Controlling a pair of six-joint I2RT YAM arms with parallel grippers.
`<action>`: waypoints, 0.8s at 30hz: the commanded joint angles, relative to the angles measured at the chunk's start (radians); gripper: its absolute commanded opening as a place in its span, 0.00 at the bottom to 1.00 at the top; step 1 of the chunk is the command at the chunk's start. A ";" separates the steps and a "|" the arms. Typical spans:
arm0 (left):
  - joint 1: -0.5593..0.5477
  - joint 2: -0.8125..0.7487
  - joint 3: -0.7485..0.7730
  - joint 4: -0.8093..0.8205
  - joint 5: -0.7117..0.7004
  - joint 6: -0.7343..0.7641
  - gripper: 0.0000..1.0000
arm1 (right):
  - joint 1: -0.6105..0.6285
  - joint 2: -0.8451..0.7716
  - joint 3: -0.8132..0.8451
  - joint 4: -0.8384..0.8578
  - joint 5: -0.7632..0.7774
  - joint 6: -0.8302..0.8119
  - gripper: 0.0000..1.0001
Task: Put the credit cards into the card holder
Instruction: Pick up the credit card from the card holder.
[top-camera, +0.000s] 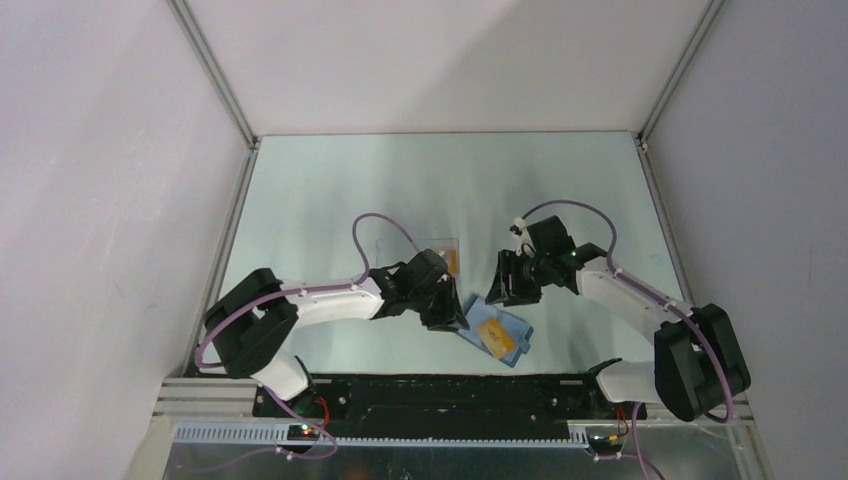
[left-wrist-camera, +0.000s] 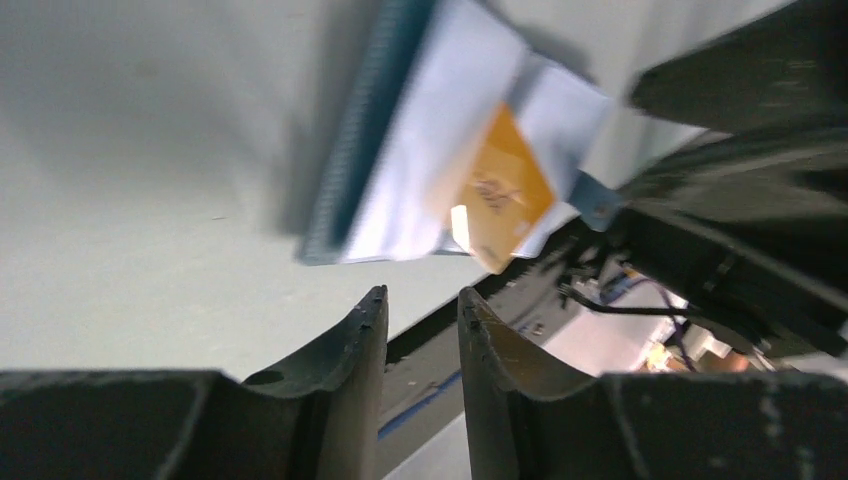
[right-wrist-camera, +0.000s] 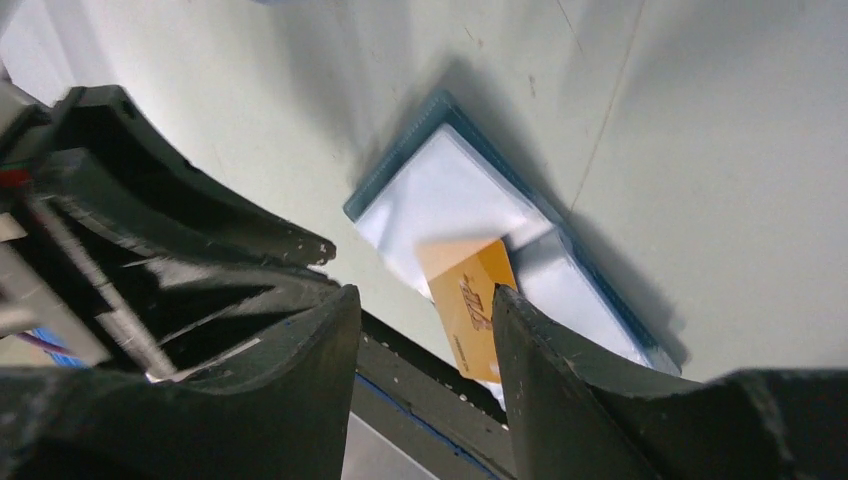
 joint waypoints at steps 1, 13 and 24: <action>-0.023 -0.019 0.023 0.206 0.116 -0.078 0.36 | -0.012 -0.039 -0.069 -0.031 -0.033 0.048 0.54; -0.085 0.173 0.075 0.271 0.088 -0.154 0.32 | -0.037 0.038 -0.157 -0.016 -0.064 0.069 0.51; -0.088 0.226 0.089 0.153 0.040 -0.123 0.37 | -0.037 0.137 -0.195 0.054 -0.123 0.100 0.47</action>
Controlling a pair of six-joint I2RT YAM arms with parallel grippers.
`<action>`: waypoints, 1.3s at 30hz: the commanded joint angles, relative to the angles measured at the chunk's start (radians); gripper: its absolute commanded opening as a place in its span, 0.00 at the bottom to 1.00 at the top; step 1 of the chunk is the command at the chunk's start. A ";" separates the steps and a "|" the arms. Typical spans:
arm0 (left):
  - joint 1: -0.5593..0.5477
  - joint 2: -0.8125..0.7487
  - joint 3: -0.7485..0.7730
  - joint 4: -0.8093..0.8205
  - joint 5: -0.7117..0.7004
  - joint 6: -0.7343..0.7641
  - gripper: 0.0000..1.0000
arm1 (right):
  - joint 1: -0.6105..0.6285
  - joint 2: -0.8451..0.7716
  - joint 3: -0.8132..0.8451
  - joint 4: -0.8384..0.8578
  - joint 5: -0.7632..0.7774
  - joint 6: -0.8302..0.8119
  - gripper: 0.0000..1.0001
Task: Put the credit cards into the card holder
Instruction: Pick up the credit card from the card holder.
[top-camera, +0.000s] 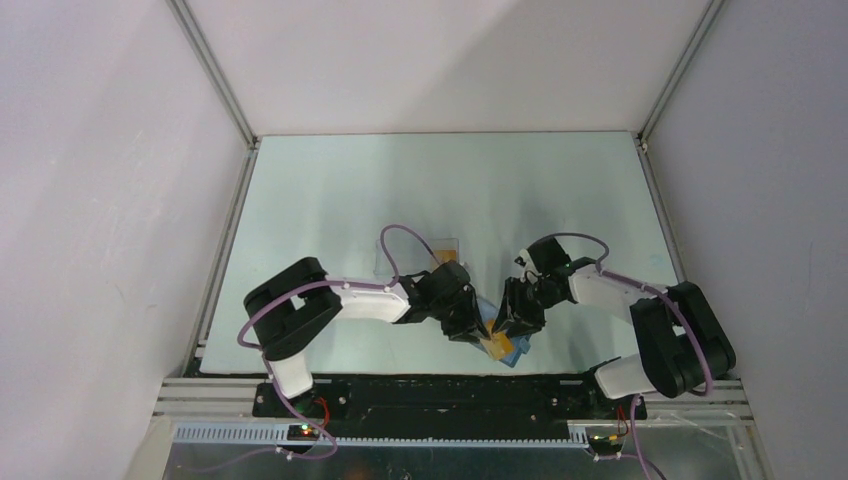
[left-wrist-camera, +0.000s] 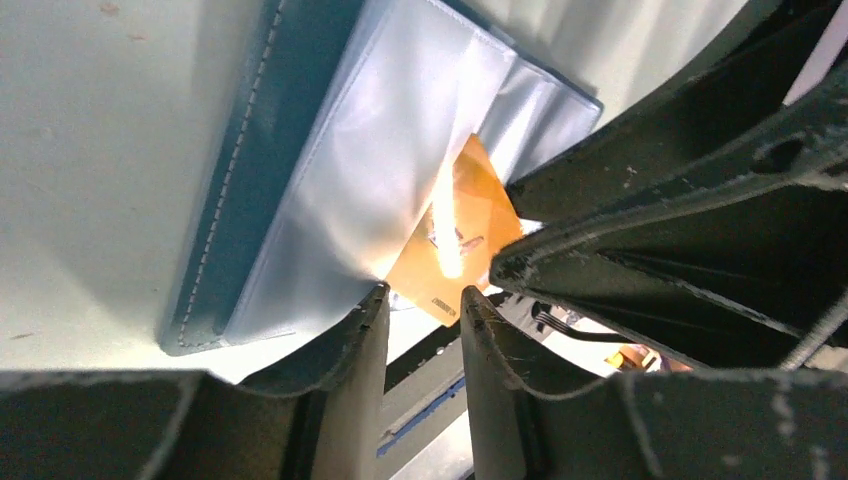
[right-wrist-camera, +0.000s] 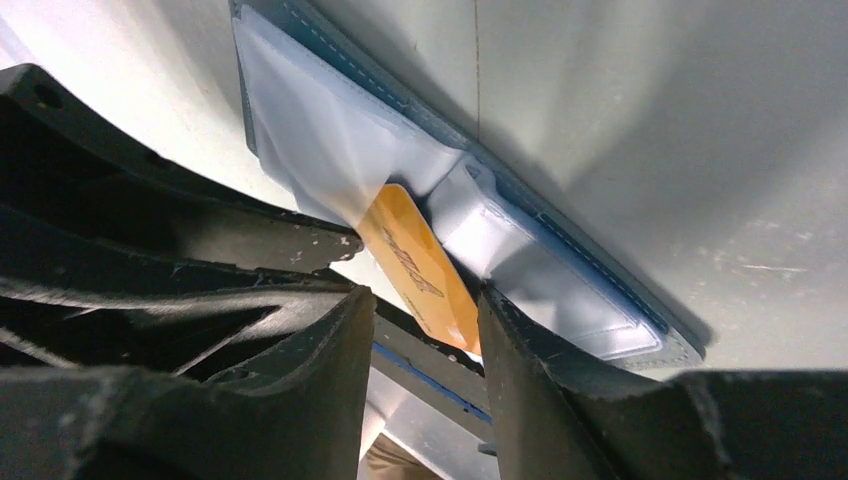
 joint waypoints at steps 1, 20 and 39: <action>-0.005 0.044 0.032 -0.038 -0.015 0.015 0.36 | -0.001 0.047 -0.031 0.059 -0.029 0.023 0.47; 0.008 0.007 -0.077 0.197 0.014 -0.055 0.15 | -0.015 0.027 -0.120 0.252 -0.216 0.110 0.19; 0.021 -0.030 -0.201 0.242 0.009 -0.111 0.21 | -0.021 -0.078 -0.128 0.128 -0.005 0.056 0.45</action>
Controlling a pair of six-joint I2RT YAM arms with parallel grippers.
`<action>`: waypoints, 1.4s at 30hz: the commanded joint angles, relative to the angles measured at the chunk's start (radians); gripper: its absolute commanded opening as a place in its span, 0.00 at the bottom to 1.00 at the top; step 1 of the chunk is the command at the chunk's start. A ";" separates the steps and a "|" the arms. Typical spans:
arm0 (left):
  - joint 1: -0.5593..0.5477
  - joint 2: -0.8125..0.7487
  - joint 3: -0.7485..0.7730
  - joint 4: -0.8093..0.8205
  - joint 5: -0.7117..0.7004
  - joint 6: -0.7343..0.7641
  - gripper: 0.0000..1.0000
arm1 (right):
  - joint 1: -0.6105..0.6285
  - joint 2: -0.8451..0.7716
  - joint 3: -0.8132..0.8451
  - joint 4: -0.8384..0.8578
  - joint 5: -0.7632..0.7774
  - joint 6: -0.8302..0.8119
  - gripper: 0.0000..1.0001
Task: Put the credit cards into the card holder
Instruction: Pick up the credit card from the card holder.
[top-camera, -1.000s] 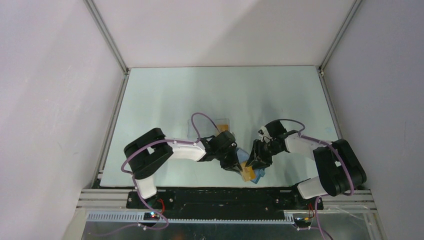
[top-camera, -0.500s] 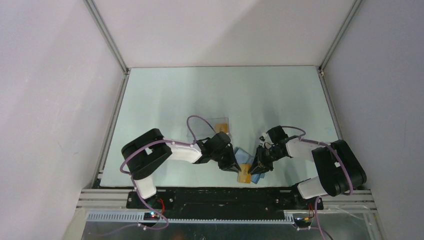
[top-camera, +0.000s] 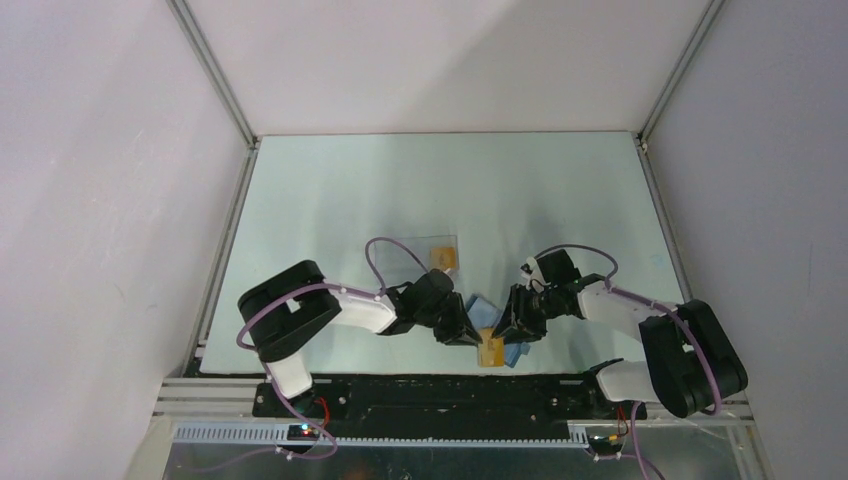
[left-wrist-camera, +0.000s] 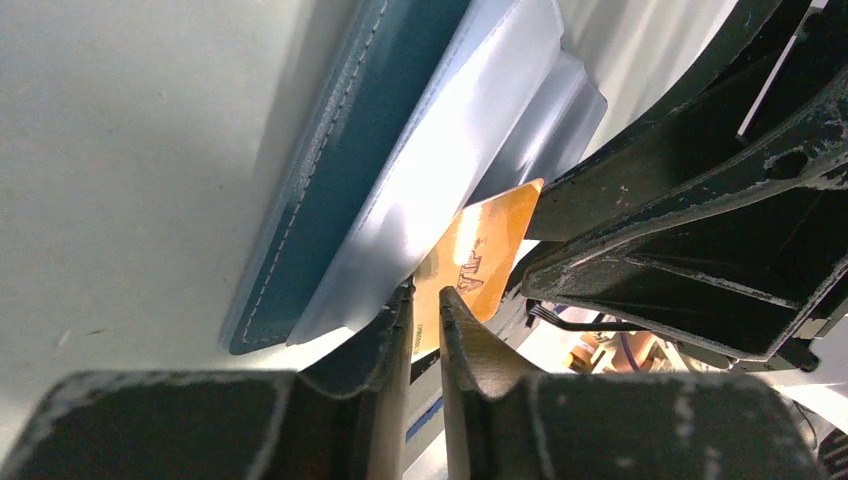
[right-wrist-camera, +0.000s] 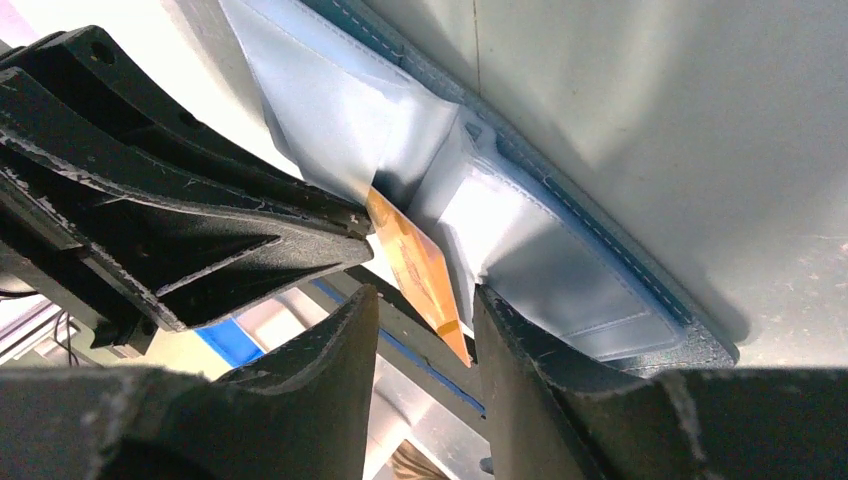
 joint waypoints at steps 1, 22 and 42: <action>-0.005 0.000 -0.019 -0.015 -0.017 -0.028 0.18 | 0.009 0.018 0.009 -0.010 0.093 -0.035 0.45; -0.007 0.025 -0.018 -0.015 -0.048 -0.087 0.00 | 0.045 0.035 -0.068 0.172 -0.038 0.073 0.26; -0.009 -0.001 0.008 -0.005 -0.083 -0.100 0.06 | 0.114 -0.095 -0.038 0.080 0.027 0.085 0.00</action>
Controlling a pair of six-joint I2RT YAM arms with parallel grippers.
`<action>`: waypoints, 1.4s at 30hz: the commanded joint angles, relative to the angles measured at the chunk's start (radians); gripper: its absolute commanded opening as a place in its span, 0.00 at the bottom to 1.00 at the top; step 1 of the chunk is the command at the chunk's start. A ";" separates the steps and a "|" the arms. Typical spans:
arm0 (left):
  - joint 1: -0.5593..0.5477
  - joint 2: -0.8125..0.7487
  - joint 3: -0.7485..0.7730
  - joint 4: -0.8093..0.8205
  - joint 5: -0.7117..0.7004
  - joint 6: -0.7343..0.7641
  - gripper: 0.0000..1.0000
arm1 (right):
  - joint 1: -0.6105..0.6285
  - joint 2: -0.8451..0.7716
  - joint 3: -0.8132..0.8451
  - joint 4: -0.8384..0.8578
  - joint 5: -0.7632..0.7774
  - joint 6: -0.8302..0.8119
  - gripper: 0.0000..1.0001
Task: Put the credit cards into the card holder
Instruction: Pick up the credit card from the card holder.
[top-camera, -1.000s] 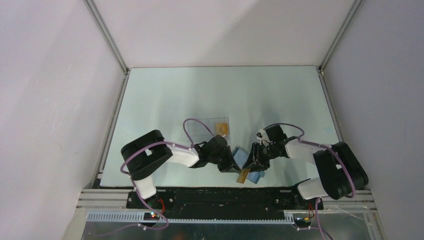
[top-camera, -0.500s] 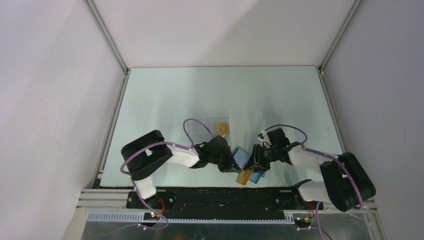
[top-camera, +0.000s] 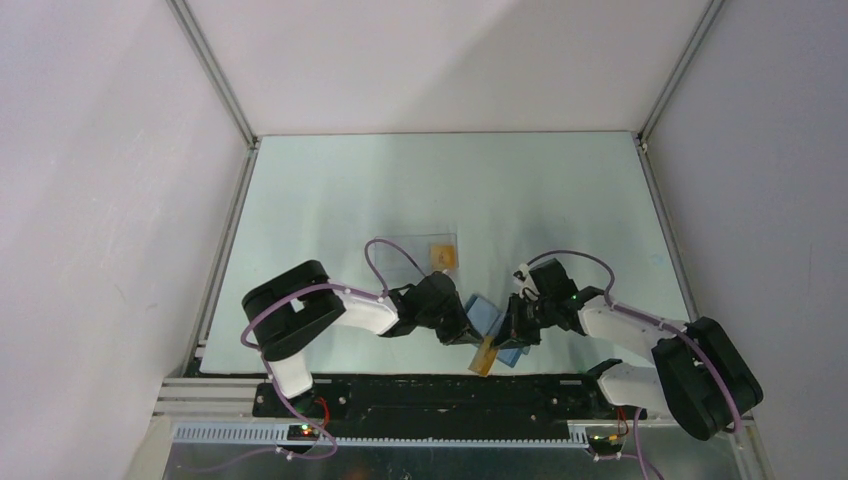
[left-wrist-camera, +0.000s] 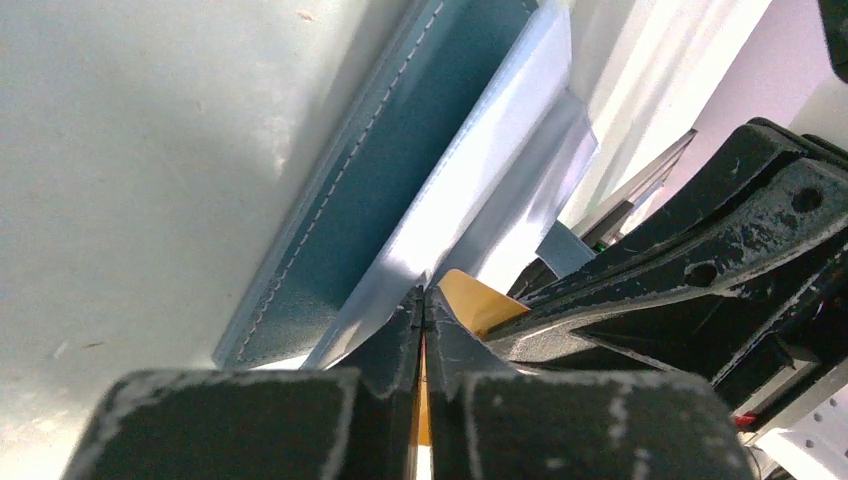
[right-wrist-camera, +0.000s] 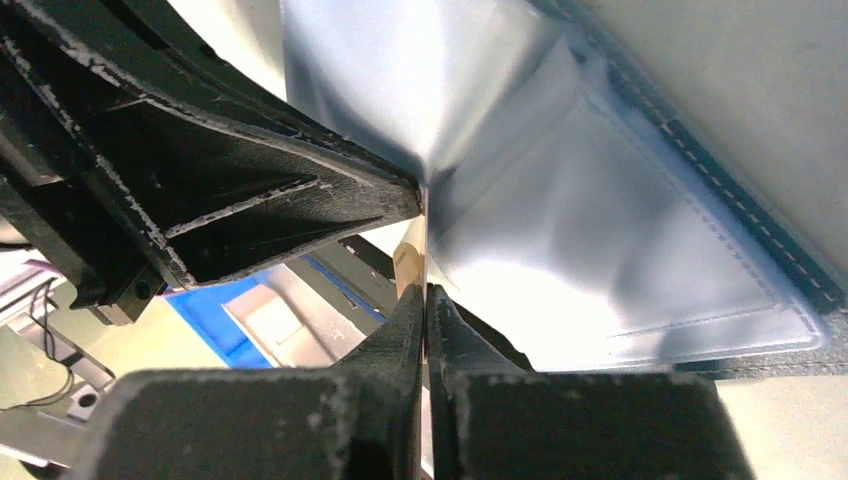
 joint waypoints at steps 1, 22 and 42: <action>0.003 -0.037 0.008 -0.038 -0.032 0.038 0.11 | -0.019 0.018 0.041 -0.022 -0.004 -0.047 0.00; 0.103 -0.567 -0.084 -0.041 0.173 0.444 0.52 | -0.163 -0.120 0.336 -0.149 -0.608 -0.316 0.00; 0.099 -0.514 -0.039 0.174 0.382 0.358 0.02 | -0.164 -0.133 0.336 0.048 -0.632 -0.141 0.14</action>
